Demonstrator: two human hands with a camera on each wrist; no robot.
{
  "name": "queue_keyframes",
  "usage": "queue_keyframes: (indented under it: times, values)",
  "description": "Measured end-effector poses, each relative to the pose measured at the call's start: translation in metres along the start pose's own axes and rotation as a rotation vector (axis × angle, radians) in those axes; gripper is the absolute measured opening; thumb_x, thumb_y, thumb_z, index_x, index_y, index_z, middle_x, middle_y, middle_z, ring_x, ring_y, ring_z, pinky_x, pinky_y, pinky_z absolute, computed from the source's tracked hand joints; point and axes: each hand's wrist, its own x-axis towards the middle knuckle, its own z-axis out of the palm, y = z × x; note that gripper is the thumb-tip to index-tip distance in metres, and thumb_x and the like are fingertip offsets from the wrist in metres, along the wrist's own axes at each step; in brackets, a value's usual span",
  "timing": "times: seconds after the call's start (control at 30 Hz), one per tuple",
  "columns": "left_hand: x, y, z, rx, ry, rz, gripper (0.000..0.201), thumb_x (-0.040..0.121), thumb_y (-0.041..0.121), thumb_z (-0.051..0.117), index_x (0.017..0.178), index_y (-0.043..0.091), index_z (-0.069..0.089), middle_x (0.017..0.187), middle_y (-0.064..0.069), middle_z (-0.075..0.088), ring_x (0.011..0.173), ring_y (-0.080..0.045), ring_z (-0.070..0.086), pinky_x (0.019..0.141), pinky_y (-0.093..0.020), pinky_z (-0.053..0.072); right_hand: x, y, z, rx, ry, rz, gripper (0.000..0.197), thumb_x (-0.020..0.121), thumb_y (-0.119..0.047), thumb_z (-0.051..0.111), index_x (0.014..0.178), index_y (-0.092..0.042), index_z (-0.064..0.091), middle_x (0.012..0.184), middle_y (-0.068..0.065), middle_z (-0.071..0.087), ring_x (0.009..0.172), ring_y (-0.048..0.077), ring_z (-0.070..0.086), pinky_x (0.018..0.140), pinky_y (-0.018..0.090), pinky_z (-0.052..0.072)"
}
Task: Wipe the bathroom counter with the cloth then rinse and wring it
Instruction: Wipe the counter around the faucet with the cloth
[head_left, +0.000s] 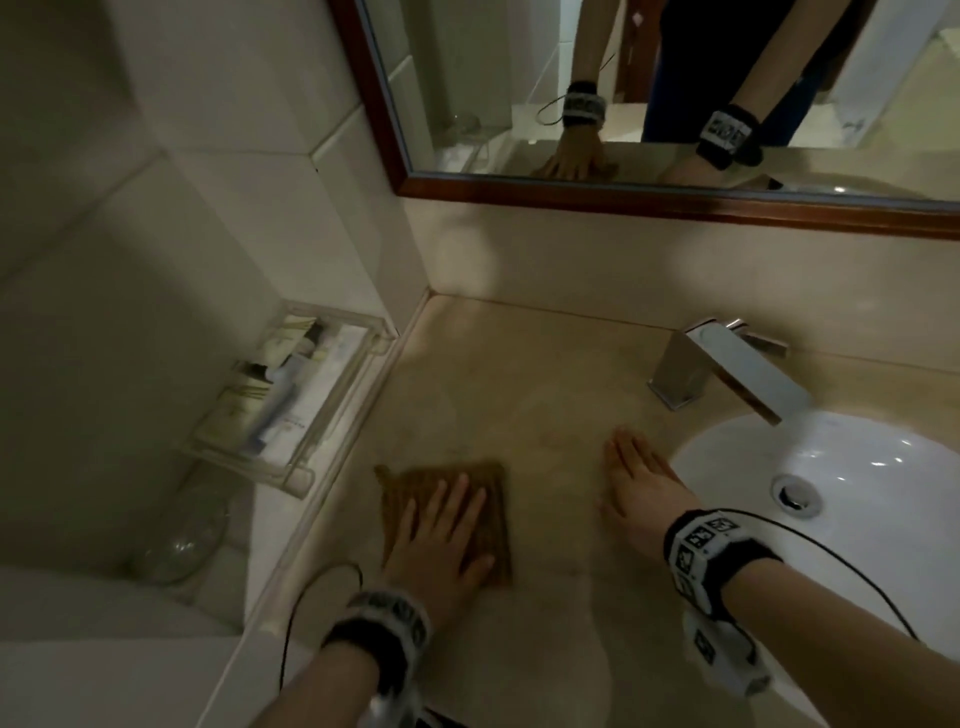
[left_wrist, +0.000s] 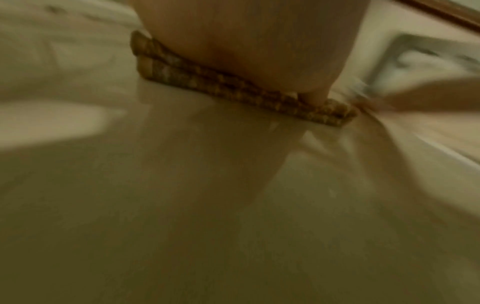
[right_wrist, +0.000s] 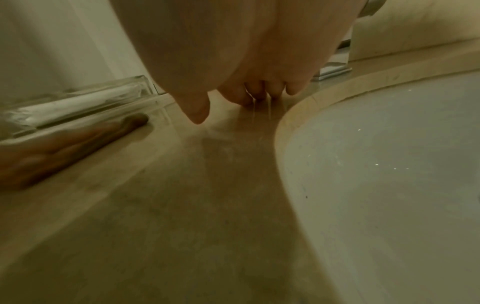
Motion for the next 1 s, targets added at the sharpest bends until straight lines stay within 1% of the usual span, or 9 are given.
queue_keyframes:
  times: [0.1, 0.17, 0.37, 0.47, 0.57, 0.7, 0.83, 0.93, 1.0]
  values:
    - [0.056, -0.034, -0.023, -0.024, -0.006, -0.050, 0.079, 0.074, 0.077, -0.007, 0.142, 0.040, -0.023, 0.150, 0.011, -0.030, 0.145, -0.015, -0.014, 0.116, -0.048, -0.001, 0.001, -0.004, 0.007, 0.001, 0.041, 0.036, 0.075, 0.099, -0.044, 0.030, 0.151, -0.007, -0.010, 0.159, 0.011, -0.016, 0.147, 0.026, -0.010, 0.119, 0.035, -0.001]
    - [0.065, -0.042, -0.024, -0.043, -0.001, -0.029, 0.081, 0.068, 0.078, -0.014, 0.140, 0.041, -0.026, 0.148, 0.012, -0.036, 0.142, -0.013, -0.023, 0.115, -0.047, -0.008, 0.003, -0.008, 0.010, 0.010, 0.064, 0.061, 0.075, 0.099, -0.045, 0.030, 0.152, -0.007, -0.007, 0.160, 0.011, -0.014, 0.148, 0.026, -0.009, 0.120, 0.036, 0.000]
    - [-0.060, -0.015, 0.027, -0.023, 0.023, 0.067, 0.077, 0.087, 0.065, 0.032, 0.152, 0.026, 0.016, 0.159, 0.000, 0.017, 0.143, -0.024, 0.022, 0.109, -0.050, 0.014, 0.002, -0.019, 0.012, -0.001, 0.077, 0.124, 0.071, 0.099, -0.045, 0.031, 0.152, -0.004, 0.007, 0.160, 0.013, -0.011, 0.148, 0.026, -0.007, 0.121, 0.038, 0.003]
    - [-0.078, -0.028, 0.021, -0.011, -0.046, 0.126, 0.074, 0.090, 0.067, 0.019, 0.150, 0.038, -0.012, 0.159, 0.010, -0.016, 0.147, -0.017, -0.008, 0.116, -0.047, 0.000, 0.005, -0.025, 0.013, -0.029, 0.126, 0.146, 0.071, 0.099, -0.044, 0.032, 0.152, -0.004, 0.008, 0.160, 0.012, -0.008, 0.148, 0.027, -0.006, 0.120, 0.041, 0.006]
    - [-0.020, -0.068, 0.006, 0.003, 0.004, 0.029, 0.074, 0.082, 0.069, 0.006, 0.142, 0.040, -0.025, 0.148, 0.012, -0.036, 0.145, -0.017, -0.022, 0.116, -0.048, -0.008, -0.004, -0.034, 0.015, -0.056, 0.211, 0.114, 0.068, 0.101, -0.042, 0.030, 0.152, -0.006, 0.002, 0.160, 0.011, -0.009, 0.148, 0.028, -0.004, 0.120, 0.041, 0.005]
    - [0.026, -0.088, -0.014, 0.028, -0.014, -0.071, 0.072, 0.094, 0.062, 0.018, 0.149, 0.032, -0.017, 0.156, 0.005, -0.027, 0.146, -0.020, -0.018, 0.117, -0.046, -0.006, -0.021, -0.044, 0.028, -0.034, 0.256, 0.054, 0.065, 0.102, -0.040, 0.026, 0.153, -0.011, 0.000, 0.160, 0.007, -0.009, 0.148, 0.024, -0.006, 0.119, 0.035, -0.004]
    - [-0.017, -0.067, 0.007, 0.054, -0.011, -0.002, 0.081, 0.082, 0.068, 0.002, 0.150, 0.029, -0.014, 0.156, 0.003, -0.023, 0.148, -0.023, -0.009, 0.116, -0.050, -0.002, -0.041, -0.036, 0.046, 0.002, 0.220, 0.097, 0.060, 0.100, -0.035, 0.030, 0.153, -0.017, 0.009, 0.161, 0.007, 0.002, 0.147, 0.027, 0.005, 0.118, 0.037, 0.005]
    - [-0.057, -0.043, 0.031, 0.045, -0.048, 0.049, 0.077, 0.090, 0.066, 0.010, 0.153, 0.022, 0.015, 0.160, -0.004, 0.009, 0.145, -0.027, 0.016, 0.110, -0.051, 0.012, -0.054, -0.032, 0.053, 0.043, 0.208, 0.119, 0.060, 0.099, -0.031, 0.033, 0.153, -0.022, 0.008, 0.161, 0.004, 0.004, 0.147, 0.027, 0.006, 0.118, 0.040, 0.009]
    - [-0.065, -0.027, 0.029, 0.025, -0.083, 0.042, 0.078, 0.090, 0.066, 0.004, 0.153, 0.021, 0.015, 0.160, -0.005, 0.010, 0.145, -0.027, 0.012, 0.109, -0.052, 0.010, -0.057, -0.029, 0.053, 0.058, 0.202, 0.110, 0.062, 0.098, -0.029, 0.036, 0.153, -0.022, 0.009, 0.161, 0.004, 0.004, 0.147, 0.027, 0.006, 0.118, 0.041, 0.009]
